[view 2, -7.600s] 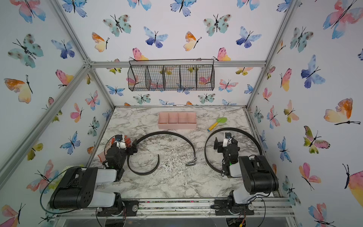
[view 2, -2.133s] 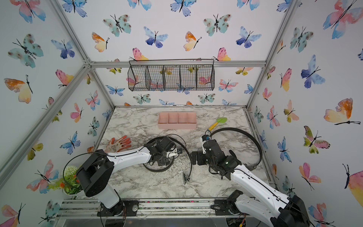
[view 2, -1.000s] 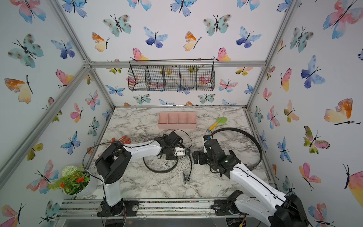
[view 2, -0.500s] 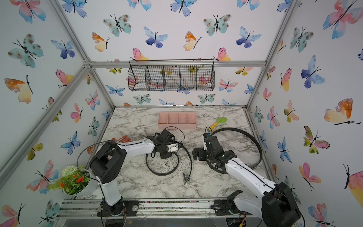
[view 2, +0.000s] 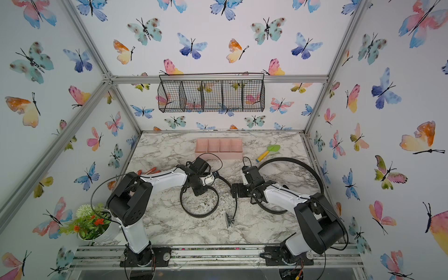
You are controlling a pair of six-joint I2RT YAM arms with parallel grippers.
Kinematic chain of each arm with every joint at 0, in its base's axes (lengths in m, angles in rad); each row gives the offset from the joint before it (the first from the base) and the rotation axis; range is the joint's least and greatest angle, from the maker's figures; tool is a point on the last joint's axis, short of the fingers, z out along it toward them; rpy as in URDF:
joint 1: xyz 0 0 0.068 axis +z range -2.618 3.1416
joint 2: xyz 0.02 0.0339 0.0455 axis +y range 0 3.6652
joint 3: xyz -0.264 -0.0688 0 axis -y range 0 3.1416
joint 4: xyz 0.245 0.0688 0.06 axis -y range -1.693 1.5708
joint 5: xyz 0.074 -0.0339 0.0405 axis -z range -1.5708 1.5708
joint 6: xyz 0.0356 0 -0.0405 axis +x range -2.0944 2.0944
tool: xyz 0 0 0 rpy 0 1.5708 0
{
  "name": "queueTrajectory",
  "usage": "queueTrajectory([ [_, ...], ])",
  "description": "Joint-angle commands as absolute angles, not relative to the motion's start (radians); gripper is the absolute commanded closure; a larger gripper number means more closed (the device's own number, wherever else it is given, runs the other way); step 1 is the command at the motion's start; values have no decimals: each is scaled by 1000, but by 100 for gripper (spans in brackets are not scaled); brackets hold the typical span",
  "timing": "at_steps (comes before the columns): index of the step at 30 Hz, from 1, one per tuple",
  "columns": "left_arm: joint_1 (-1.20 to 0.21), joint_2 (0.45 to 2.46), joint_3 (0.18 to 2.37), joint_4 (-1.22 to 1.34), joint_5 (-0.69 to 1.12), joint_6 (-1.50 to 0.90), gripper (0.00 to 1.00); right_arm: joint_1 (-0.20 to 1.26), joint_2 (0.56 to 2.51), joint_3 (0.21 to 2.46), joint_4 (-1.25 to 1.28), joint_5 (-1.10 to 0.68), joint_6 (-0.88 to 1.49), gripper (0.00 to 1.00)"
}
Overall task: Place the belts into the storage roll
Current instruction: Roll the belt at the center of the board.
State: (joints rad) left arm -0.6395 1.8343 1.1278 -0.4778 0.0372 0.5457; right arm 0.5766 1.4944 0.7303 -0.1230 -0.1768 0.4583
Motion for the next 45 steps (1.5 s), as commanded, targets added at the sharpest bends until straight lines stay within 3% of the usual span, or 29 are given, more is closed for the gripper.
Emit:
queueTrajectory([
  [1,-659,1834,1114,-506,55,557,57,574,1523,757,-91,-203,450,1],
  [6,-705,1845,1151,-512,16,608,47,575,1536,738,-79,-211,453,1],
  [14,-759,1899,1208,-508,-21,662,41,574,1528,719,-74,-219,456,1],
  [17,-759,1899,1222,-491,-26,669,32,574,1528,718,-77,-219,454,1],
  [23,-781,1904,1252,-472,-23,709,30,574,1531,712,-74,-220,456,1],
  [26,-787,1911,1270,-474,-3,723,17,574,1528,710,-74,-222,459,1],
  [30,-794,1923,1278,-481,33,760,19,575,1520,708,-77,-218,461,1],
  [32,-796,1935,1287,-493,42,765,24,574,1517,706,-81,-214,461,1],
  [35,-796,1969,1307,-525,57,766,39,574,1513,700,-84,-207,459,1],
  [40,-795,1991,1323,-561,68,763,78,574,1516,700,-81,-205,459,1],
  [45,-757,1939,1263,-534,62,713,88,574,1523,717,-85,-198,448,0],
])
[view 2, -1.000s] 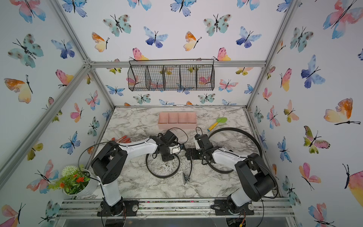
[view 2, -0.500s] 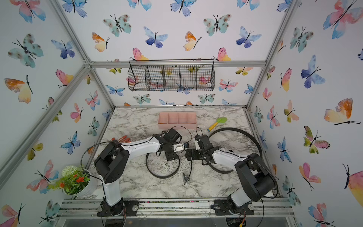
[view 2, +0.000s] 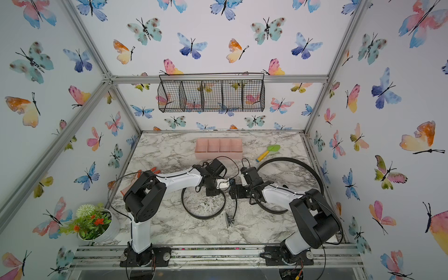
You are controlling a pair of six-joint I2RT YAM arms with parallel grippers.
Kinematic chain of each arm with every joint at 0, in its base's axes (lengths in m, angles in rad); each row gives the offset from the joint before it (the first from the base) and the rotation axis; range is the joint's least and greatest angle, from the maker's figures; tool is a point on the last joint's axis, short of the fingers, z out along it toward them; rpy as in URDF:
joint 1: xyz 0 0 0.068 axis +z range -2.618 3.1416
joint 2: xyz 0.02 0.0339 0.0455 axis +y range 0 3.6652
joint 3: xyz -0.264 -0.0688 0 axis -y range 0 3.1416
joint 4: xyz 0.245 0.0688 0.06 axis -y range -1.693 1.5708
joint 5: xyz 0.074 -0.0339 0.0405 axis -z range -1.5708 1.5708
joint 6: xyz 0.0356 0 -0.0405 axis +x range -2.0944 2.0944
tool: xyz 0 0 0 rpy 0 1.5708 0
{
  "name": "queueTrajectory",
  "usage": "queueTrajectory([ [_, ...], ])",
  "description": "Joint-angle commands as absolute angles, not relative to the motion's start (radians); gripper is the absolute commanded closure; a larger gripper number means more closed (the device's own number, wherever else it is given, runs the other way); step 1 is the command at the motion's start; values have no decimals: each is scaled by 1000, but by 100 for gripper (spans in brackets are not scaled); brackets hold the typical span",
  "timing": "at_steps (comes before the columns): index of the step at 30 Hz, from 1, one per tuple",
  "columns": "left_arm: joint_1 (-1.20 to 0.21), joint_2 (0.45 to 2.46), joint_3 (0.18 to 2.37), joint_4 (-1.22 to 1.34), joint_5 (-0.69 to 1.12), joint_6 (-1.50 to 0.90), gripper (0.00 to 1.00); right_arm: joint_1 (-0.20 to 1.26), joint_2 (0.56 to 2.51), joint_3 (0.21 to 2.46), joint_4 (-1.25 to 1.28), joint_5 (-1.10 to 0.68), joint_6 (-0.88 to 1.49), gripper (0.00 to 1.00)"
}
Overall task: Place the belts into the storage roll
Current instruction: Roll the belt at the center of the board.
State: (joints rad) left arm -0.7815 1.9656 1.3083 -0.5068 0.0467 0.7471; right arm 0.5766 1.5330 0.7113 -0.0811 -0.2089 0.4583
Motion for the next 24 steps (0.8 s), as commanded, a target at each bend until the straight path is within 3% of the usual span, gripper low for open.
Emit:
queueTrajectory([
  [1,-743,1922,1247,-525,59,693,91,574,1528,723,-86,-200,444,0],
  [5,-692,1876,1206,-528,36,599,100,575,1575,762,-80,-196,427,2],
  [19,-650,1793,1137,-540,0,284,100,695,1765,999,-171,-1,328,13],
  [24,-650,1795,1120,-545,6,175,100,701,1847,1045,-174,20,326,34],
])
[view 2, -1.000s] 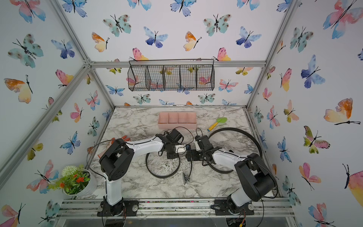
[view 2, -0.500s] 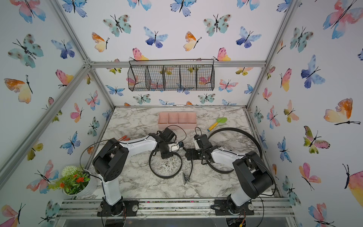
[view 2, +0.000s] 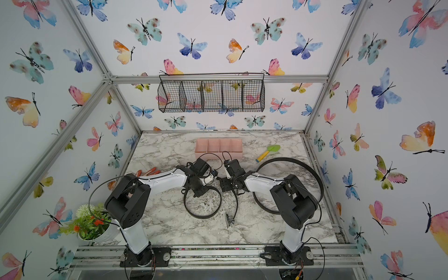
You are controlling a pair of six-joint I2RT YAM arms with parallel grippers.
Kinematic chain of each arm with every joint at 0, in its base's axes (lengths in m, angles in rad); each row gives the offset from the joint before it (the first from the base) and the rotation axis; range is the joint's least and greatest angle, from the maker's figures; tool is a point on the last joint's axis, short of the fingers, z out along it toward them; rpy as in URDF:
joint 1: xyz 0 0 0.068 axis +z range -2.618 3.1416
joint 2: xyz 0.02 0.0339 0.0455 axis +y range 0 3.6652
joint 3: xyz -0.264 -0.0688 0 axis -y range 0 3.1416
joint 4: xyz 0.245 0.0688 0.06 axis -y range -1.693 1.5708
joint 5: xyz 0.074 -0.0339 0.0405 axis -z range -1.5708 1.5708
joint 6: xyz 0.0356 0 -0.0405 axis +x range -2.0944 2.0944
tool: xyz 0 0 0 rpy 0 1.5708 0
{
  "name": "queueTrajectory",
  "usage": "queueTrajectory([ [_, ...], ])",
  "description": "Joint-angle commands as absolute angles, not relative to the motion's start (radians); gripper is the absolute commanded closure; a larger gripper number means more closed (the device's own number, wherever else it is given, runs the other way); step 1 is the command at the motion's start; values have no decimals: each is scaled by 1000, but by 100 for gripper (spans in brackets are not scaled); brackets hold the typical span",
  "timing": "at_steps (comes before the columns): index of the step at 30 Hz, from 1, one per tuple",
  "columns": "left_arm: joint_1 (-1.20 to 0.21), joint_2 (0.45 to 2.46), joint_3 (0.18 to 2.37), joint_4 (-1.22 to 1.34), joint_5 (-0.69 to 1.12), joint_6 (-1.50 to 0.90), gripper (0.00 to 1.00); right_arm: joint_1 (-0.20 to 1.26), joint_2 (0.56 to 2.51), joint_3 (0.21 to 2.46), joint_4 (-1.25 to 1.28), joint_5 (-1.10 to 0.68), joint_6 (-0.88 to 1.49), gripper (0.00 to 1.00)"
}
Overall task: Place the belts into the storage roll
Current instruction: Roll the belt at the center of the board.
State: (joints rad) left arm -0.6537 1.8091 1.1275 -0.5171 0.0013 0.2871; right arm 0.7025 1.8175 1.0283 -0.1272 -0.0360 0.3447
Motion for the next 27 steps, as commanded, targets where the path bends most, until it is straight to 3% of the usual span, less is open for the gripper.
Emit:
queueTrajectory([
  [1,-650,1796,1116,-546,2,150,100,701,1852,1046,-170,32,328,41],
  [3,-650,1795,1110,-545,-25,111,100,701,1857,1048,-159,43,330,61],
  [6,-644,1801,1113,-541,-95,19,100,701,1862,1058,-159,49,340,79],
  [10,-604,1832,1171,-578,-147,-173,100,700,1822,1039,-163,80,374,82],
  [14,-568,1815,1171,-518,-43,-306,100,695,1744,961,-134,77,475,84],
  [22,-564,1894,1284,-526,-36,-492,100,681,1628,639,199,-215,917,86],
  [24,-568,1910,1293,-511,-21,-519,100,688,1628,550,346,-287,1036,91],
  [27,-573,1916,1303,-503,-37,-569,100,731,1611,496,417,-280,1128,92],
])
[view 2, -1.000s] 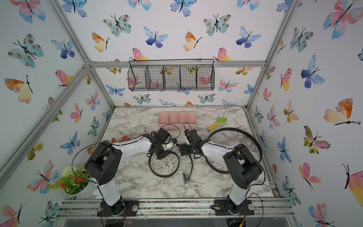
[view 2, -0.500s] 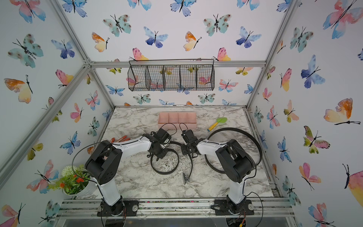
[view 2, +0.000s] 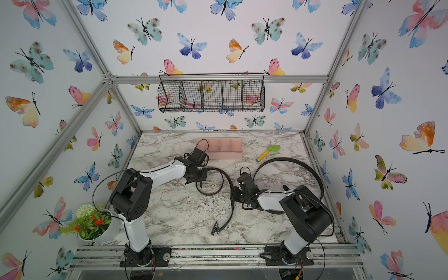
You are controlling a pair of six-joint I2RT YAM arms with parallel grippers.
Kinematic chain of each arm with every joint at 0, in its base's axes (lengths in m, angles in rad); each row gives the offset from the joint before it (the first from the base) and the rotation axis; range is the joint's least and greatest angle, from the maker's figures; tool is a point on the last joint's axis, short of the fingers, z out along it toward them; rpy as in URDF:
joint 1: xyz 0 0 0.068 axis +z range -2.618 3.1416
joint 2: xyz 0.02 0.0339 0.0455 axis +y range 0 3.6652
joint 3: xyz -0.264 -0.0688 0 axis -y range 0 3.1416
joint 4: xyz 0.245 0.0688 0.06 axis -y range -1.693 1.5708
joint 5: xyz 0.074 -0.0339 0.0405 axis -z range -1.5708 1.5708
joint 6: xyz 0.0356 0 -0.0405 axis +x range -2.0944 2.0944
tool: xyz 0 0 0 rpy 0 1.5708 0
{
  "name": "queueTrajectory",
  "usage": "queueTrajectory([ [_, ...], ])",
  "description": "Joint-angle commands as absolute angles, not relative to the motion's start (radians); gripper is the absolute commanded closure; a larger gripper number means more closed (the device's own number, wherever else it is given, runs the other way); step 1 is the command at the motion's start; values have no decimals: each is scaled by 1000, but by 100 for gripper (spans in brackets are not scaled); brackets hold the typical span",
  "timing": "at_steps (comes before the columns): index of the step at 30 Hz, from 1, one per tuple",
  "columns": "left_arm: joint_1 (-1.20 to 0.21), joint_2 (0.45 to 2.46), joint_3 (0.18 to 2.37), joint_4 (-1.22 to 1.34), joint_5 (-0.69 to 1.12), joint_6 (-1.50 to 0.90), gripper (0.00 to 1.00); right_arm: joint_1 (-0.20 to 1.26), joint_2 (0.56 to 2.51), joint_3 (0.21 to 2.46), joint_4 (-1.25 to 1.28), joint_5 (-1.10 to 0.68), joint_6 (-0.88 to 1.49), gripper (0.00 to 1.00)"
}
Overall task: Place the belts into the storage roll
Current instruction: Roll the belt at the center of the board.
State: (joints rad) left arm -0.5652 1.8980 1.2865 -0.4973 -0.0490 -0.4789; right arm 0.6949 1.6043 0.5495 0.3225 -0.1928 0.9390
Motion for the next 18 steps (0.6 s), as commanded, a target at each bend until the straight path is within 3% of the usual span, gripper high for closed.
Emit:
queueTrajectory([
  [1,-574,1920,1307,-502,-29,-571,100,751,1595,499,399,-256,1137,90],
  [9,-590,1958,1337,-572,3,-621,100,899,1523,529,323,-119,1208,86],
  [18,-612,1880,1222,-629,-81,-686,100,936,1484,622,79,184,1038,83],
])
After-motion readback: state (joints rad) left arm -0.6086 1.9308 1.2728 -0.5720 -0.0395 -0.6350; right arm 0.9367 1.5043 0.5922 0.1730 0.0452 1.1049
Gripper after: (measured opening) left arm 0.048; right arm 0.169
